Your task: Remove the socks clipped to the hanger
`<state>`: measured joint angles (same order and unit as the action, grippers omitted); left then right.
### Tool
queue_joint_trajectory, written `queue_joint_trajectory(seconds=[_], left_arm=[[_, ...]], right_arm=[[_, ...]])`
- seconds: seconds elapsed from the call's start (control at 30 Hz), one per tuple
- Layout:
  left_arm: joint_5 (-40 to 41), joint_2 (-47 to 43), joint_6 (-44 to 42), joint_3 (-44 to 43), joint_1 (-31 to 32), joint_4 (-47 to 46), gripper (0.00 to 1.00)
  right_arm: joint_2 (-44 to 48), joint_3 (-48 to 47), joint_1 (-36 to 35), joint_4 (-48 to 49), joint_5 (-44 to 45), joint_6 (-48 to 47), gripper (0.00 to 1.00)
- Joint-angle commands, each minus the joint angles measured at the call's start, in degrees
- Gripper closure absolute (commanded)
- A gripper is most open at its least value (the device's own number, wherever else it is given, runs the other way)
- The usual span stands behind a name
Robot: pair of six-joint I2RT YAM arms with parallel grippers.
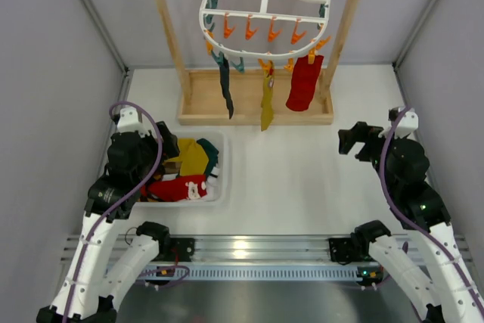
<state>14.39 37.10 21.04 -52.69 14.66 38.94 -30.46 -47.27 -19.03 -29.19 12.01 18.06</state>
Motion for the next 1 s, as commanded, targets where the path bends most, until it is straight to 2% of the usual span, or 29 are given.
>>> queue_joint_trajectory(seconds=[0.0, 0.13, 0.2, 0.3, 0.37, 0.4, 0.43, 0.47, 0.5, 0.57, 0.63, 0.67, 0.7, 0.83, 0.97], left_arm=[[-0.07, -0.54, 0.5, 0.22, -0.33, -3.17, 0.01], [0.11, -0.19, 1.11, -0.05, -0.33, -3.17, 0.02], [0.37, -0.19, 1.72, -0.14, -0.33, -3.08, 0.01], [1.51, -0.63, 2.86, 0.13, -0.33, -3.08, 0.02], [2.39, -0.8, 3.48, 0.39, -0.33, -2.99, 0.01], [2.57, -0.72, 3.48, 0.39, -0.33, -2.99, 0.02], [2.48, -0.72, 3.22, 0.39, -0.33, -2.9, 0.01], [2.48, -0.72, 2.96, 0.39, -0.33, -2.99, 0.01], [2.31, -0.8, 2.43, 0.57, -0.33, -2.99, 0.01], [2.05, -0.98, 2.34, 0.48, -0.33, -2.99, 0.01], [1.43, -1.33, 2.34, 0.57, -0.33, -2.9, 0.02], [0.99, -1.33, 2.34, 0.65, -0.33, -2.9, 0.01], [0.73, -1.24, 2.25, 0.74, -0.33, -2.9, 0.01], [-0.68, -0.54, 1.99, 0.92, -0.33, -2.9, 0.02], [-1.56, -0.36, 2.16, 0.92, -0.33, -2.99, 0.01]], right_arm=[[0.49, -0.81, -0.66, 3.96, 1.44, 0.13, 0.01], [4.16, 4.27, -0.66, 11.33, 0.92, 2.33, 0.01], [5.4, 6.82, -0.66, 19.38, -7.06, 2.23, 0.01], [1.3, 9.82, -0.66, 26.53, -19.53, 6.87, 0.01], [-6.87, 9.74, -0.92, 33.3, -25.77, 10.57, 0.01], [-9.77, 9.04, -2.32, 35.15, -25.9, 11.02, 0.01], [-15.1, 8.42, -4.25, 37.34, -24.94, 10.85, 0.0], [-17.51, 7.55, -6.53, 37.62, -19.45, 8.94, 0.0], [-22.66, 5.02, -12.9, 37.71, -16.87, 7.53, 0.01], [-27.61, 2.45, -20.22, 37.98, -10.39, 6.37, 0.01], [-32.79, 0.51, -23.5, 39.29, -5.8, 5.76, 0.01], [-34.22, -0.1, -25.08, 39.91, 2.06, 4.36, 0.02], [-35.8, -0.98, -28.66, 40.78, 5.27, 3.74, 0.03], [-45.36, -3.62, -31.77, 44.48, 13.19, 2.85, 0.05], [-50.48, -5.47, -32.39, 47.55, 17.85, 0.84, 0.1]])
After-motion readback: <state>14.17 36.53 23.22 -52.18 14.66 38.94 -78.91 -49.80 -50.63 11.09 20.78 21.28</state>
